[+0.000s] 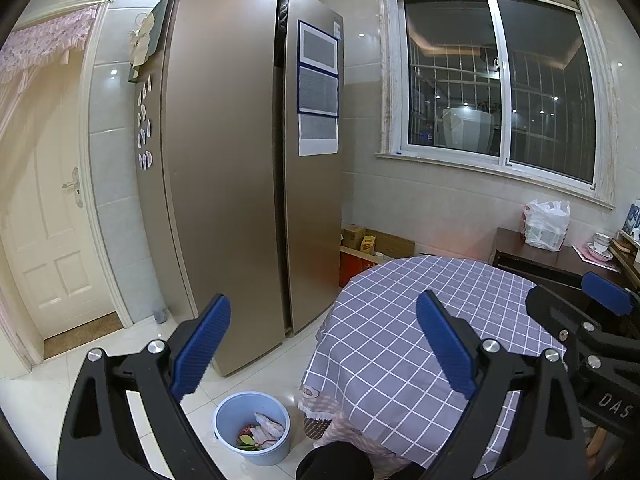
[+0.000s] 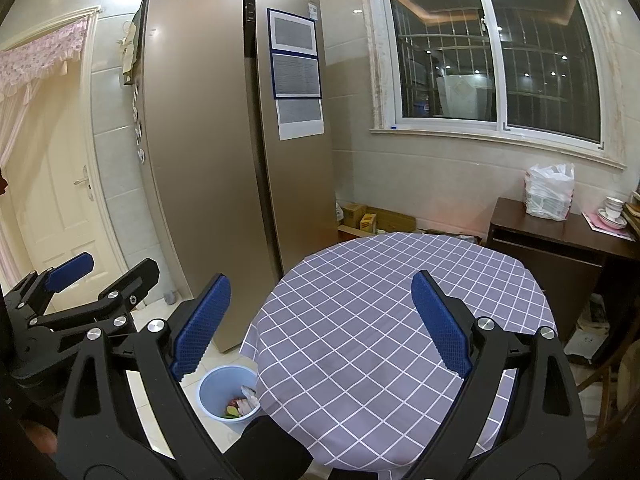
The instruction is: Collect trash
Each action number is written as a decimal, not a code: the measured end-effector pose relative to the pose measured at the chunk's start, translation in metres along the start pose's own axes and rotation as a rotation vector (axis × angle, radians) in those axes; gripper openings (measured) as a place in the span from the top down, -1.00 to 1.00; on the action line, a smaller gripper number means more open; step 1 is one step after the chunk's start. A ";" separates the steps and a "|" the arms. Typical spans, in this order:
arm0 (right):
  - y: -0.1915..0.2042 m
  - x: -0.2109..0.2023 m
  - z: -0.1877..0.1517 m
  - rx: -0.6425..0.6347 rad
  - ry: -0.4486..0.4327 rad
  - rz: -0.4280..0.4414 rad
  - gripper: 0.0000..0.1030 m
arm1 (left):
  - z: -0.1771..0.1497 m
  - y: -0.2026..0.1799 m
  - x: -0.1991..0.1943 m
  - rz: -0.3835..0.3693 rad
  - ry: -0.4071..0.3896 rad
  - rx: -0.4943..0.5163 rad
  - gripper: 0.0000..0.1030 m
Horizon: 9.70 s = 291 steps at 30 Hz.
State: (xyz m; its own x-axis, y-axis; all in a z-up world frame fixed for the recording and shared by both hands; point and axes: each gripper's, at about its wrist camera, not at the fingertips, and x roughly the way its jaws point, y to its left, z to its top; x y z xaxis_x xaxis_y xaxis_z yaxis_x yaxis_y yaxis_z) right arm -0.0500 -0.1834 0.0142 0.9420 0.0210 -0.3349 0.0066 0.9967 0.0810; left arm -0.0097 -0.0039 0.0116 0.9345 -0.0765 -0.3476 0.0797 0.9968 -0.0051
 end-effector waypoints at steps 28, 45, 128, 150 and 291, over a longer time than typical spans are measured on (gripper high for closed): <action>0.005 0.000 -0.001 0.000 0.001 0.007 -0.76 | -0.002 0.004 -0.001 0.011 0.004 -0.007 -0.79; 0.007 0.000 -0.001 0.001 0.000 0.006 -0.76 | -0.002 0.003 -0.001 0.012 0.005 -0.007 -0.79; 0.021 0.005 -0.004 -0.002 -0.002 0.016 -0.76 | -0.007 0.006 -0.002 0.032 0.010 -0.011 -0.79; 0.001 0.037 -0.024 0.019 0.071 0.001 -0.77 | -0.027 -0.008 0.051 0.042 0.131 0.029 -0.79; -0.164 0.272 -0.087 -0.091 0.600 0.002 -0.89 | -0.078 -0.170 0.257 0.074 0.626 -0.054 -0.92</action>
State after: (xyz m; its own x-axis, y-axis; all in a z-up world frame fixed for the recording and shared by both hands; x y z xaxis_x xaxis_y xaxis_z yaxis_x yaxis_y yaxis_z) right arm 0.1761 -0.3345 -0.1714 0.5884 0.0367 -0.8077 -0.0486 0.9988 0.0099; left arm 0.1900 -0.1918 -0.1503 0.5553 0.0048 -0.8316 -0.0102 0.9999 -0.0011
